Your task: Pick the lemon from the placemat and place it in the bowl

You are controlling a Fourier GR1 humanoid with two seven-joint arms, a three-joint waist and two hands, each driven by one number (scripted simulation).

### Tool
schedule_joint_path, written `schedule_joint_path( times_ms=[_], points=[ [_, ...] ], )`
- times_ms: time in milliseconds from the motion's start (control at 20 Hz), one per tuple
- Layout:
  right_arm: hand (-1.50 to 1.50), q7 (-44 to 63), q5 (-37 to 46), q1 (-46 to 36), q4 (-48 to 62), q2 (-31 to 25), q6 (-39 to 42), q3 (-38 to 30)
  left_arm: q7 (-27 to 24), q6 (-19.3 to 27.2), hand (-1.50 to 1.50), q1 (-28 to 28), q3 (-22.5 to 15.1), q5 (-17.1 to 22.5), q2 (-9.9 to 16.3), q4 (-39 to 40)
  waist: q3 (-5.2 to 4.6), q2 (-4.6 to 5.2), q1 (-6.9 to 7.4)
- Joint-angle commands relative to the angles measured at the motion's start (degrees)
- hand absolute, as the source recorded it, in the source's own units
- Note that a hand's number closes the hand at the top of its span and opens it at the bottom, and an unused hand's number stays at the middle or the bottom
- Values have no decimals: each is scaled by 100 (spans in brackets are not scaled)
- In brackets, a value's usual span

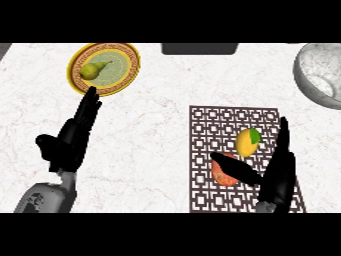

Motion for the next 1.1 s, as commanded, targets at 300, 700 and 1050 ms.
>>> schedule_joint_path(
  times_ms=[300, 700, 1050],
  points=[
    [-150, -1133, -1131, -258, 1101, 8, -624, -492, 206, -348, 0, -40, 362, -157, -68, -151, 1, 4, 8],
    [-150, -1131, -830, -200, 1845, 4, -709, -575, 250, -434, 0, -309, 486, -282, -301, 134, -1, 5, -10],
    [-150, -947, -760, -808, 2639, 7, -415, -842, 82, -371, 0, 48, 363, -546, -581, -107, -1, 3, 6]
  ],
)
